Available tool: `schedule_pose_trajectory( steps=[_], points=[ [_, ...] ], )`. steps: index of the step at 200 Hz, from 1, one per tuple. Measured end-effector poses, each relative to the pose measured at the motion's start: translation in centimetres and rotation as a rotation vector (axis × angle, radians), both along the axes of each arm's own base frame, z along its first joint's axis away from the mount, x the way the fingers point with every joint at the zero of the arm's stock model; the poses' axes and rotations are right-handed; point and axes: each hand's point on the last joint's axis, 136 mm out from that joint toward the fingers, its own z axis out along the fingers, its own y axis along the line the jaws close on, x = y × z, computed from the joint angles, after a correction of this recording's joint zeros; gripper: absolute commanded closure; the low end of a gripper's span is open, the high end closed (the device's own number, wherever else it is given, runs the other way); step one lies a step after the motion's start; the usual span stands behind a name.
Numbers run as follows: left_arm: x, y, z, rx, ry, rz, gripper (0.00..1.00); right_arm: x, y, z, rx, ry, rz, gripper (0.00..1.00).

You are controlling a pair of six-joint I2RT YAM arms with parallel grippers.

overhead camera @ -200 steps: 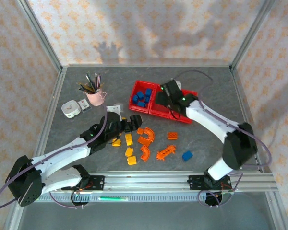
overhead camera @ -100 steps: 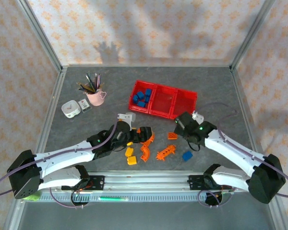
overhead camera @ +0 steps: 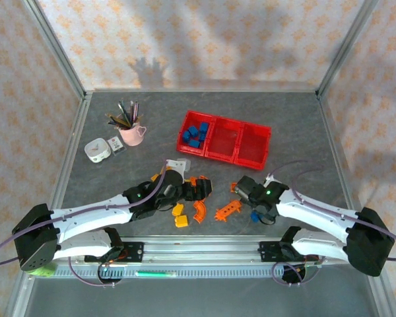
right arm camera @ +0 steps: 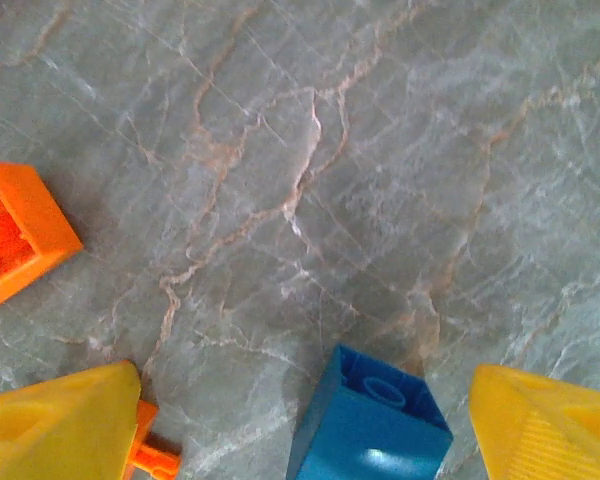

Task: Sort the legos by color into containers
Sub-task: Pick up the lego from the bottom-right of the table.

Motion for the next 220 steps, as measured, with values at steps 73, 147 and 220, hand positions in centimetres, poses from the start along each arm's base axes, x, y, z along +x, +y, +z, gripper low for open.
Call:
schedule_pose_trajectory(
  steps=[73,147,220],
  points=[
    [0.0,0.0,-0.3,0.014,-0.002,-0.005,0.01,-1.4,0.5,-2.1,0.013,0.025,-0.041,0.28],
    [0.1,0.1,-0.3,0.019,-0.003,0.001,0.01,-0.3,2.0,-2.2,0.062,-0.014,-0.02,0.59],
    [0.3,0.4,0.1,0.015,-0.018,0.017,0.01,-0.2,1.9,-2.0,0.063,-0.038,0.02,0.74]
  ],
)
